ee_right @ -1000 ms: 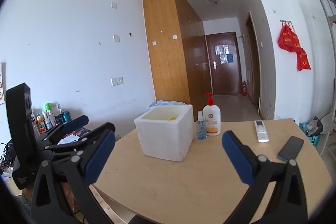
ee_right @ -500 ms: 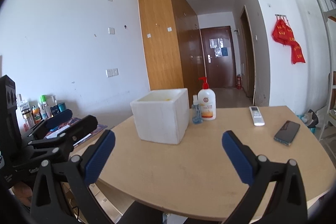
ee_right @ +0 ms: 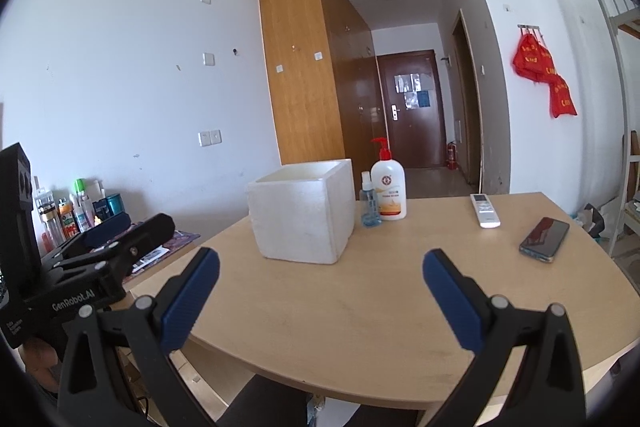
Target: Organize soft objects
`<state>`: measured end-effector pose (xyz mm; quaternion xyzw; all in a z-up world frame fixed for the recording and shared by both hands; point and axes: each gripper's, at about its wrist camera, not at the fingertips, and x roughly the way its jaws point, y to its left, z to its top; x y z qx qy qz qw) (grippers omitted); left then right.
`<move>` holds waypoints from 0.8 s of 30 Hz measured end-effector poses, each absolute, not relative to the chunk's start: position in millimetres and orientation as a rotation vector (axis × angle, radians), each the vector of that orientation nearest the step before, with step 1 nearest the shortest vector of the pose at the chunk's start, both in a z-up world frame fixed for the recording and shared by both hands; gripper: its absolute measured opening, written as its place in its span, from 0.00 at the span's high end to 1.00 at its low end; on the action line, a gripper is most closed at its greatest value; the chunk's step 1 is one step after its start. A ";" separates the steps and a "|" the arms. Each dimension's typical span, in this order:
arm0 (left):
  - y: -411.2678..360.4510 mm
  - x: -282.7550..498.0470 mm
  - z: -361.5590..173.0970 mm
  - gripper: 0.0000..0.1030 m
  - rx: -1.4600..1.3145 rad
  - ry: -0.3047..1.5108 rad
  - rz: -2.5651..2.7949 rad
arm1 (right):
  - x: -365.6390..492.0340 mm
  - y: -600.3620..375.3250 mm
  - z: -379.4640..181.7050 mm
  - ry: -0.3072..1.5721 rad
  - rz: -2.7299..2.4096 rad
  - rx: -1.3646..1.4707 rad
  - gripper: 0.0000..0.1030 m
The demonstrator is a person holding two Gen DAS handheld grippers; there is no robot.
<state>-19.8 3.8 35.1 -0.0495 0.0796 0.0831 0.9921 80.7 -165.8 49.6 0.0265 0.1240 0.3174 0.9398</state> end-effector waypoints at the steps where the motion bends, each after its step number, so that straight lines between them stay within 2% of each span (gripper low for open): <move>1: 5.0 -19.9 32.8 0.00 -0.105 0.159 0.169 | 80.7 -165.0 48.1 0.254 0.649 0.055 0.00; 24: 7.8 -15.8 25.0 0.00 -0.093 0.195 0.178 | 78.1 -161.5 53.0 0.265 0.658 0.042 0.00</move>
